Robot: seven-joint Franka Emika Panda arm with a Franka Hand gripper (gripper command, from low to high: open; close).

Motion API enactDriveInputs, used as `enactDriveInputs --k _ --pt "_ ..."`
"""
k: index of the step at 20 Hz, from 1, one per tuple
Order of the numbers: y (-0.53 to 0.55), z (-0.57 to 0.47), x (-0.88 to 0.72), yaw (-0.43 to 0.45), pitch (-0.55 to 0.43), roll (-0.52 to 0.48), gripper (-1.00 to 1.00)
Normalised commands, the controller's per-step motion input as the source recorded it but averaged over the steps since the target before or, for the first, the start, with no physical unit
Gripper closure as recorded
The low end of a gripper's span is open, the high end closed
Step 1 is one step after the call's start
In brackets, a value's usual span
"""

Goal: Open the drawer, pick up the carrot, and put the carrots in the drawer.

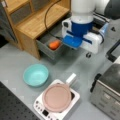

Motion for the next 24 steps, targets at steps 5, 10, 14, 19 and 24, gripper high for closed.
enactDriveInputs --k 5,10,14,19,24 --pt "-0.19 -0.07 -0.09 0.097 0.188 -0.130 -1.00" --pt "-0.12 0.06 -0.13 0.142 0.318 -0.117 -1.00" --pt "-0.07 0.11 -0.05 0.165 0.257 -0.138 -1.00" --pt "-0.05 0.10 0.01 0.121 0.166 -0.118 -1.00" --pt "-0.11 0.07 0.06 0.102 0.124 -0.119 -1.00"
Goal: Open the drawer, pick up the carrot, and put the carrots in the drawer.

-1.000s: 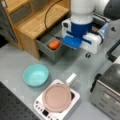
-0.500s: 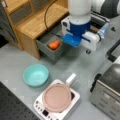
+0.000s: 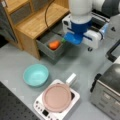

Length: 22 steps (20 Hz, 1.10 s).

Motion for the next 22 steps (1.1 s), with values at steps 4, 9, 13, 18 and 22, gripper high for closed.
enactDriveInputs --k 4,9,13,18,22 --pt "-0.22 0.04 0.07 0.091 0.116 -0.159 -1.00" --pt "-0.20 0.04 0.10 0.083 0.118 -0.142 -1.00" --pt "-0.15 0.03 0.13 0.079 0.111 -0.113 -1.00" --pt "-0.16 0.06 0.14 0.095 0.089 -0.105 -1.00" --pt "-0.23 0.08 0.14 0.106 0.083 -0.122 -1.00"
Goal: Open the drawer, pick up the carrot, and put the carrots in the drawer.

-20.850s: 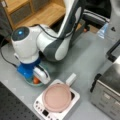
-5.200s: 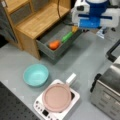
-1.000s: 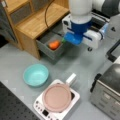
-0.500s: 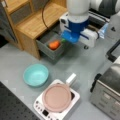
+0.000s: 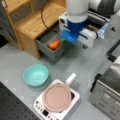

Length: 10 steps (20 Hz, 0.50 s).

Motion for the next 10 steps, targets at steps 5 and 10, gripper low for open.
enactDriveInputs --k 5,10 --pt "-0.27 0.06 0.15 0.132 0.061 -0.119 -1.00" --pt "-0.29 0.07 0.15 0.138 0.066 -0.108 -1.00"
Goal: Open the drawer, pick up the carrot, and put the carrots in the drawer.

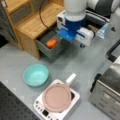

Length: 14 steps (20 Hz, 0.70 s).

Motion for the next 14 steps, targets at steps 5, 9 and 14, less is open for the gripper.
enactDriveInputs --k 5,9,14 --pt "-0.25 0.08 0.15 0.147 0.065 -0.074 -1.00" --pt "-0.22 0.11 0.15 0.151 0.074 -0.072 -1.00" --pt "-0.25 0.11 0.17 0.169 0.064 -0.076 -1.00"
